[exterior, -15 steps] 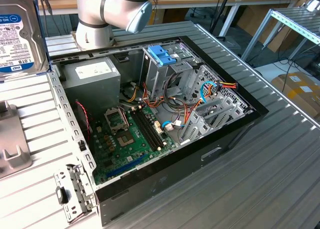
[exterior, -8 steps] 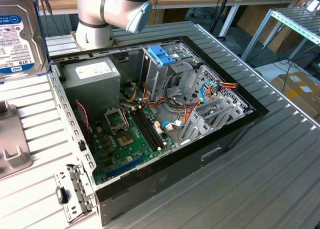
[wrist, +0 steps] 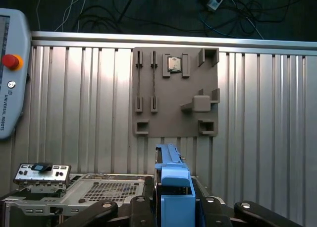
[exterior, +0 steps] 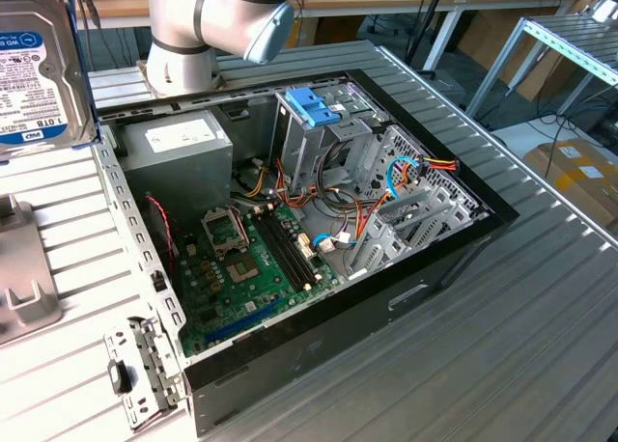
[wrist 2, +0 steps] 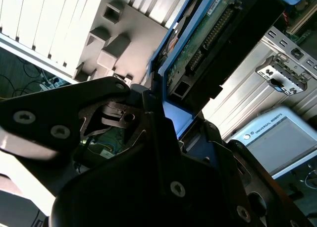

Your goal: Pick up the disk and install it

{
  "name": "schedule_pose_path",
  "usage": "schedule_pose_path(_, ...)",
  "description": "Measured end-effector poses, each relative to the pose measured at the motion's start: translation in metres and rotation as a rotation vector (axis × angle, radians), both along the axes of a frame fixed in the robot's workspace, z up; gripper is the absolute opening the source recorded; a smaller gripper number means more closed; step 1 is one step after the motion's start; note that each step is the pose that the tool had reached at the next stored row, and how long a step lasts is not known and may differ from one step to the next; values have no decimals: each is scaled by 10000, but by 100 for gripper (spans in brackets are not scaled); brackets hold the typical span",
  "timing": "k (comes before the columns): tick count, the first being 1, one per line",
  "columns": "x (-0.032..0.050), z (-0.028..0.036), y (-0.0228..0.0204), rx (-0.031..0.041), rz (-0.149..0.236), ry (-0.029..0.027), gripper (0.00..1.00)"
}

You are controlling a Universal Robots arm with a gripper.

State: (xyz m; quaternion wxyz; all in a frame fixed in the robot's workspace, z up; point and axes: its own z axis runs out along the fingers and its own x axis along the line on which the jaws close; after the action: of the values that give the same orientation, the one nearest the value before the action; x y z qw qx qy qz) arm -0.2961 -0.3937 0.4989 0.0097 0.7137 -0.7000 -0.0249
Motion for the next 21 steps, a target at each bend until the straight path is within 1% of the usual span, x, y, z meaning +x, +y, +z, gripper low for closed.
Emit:
schedule_pose_path(7, 2, -2, -29, 0, 0, 0, 37)
schedule_pose_path(21, 12, -6, -68, 0, -1, 0, 37)
